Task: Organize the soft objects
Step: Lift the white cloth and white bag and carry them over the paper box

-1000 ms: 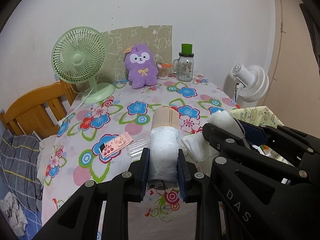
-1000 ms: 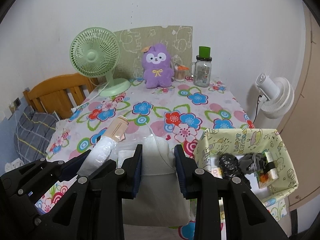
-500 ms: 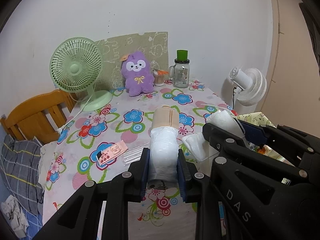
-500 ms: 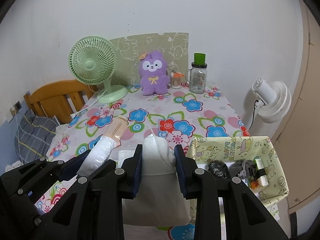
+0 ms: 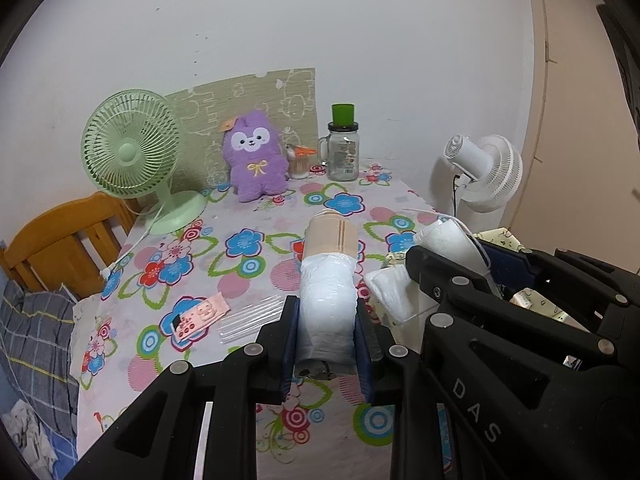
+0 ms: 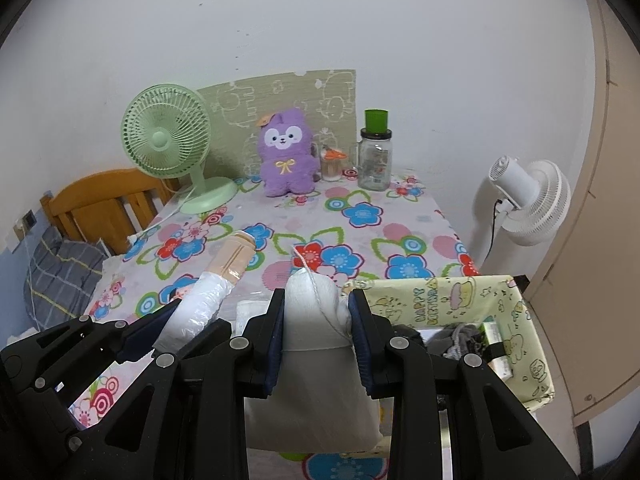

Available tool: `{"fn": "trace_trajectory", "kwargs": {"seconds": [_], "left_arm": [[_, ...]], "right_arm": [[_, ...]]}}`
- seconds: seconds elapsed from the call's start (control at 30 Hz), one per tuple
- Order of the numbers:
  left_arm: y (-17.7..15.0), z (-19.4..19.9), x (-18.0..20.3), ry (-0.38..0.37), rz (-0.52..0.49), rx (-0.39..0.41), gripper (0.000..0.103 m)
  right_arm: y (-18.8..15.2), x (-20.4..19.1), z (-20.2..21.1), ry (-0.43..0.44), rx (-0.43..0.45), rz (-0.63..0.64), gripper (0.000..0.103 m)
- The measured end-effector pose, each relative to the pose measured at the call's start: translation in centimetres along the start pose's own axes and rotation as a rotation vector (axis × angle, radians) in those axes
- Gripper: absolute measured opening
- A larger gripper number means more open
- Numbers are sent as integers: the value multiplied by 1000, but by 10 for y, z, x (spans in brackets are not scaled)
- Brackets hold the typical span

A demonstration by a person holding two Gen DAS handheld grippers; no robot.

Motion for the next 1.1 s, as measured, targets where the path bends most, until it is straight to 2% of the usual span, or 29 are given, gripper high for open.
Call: {"fn": "trace_trajectory", "kwargs": {"seconds": [1.1], "left_arm": [[14,-45,87,-66,-75,-50,25]], "right_arm": [[-8,100,-17,-82,-29,-78,34]]}}
Point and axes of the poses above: each gripper's, at about its wrist camera, not at the fingertips, and z roughly against the way its jaws point, x to its right, y to its top, the point moved 8 cm from there along -z, roughly the way its jaws point, and after that the axes turned 8 degrees about -y, right-handed, at the moved point
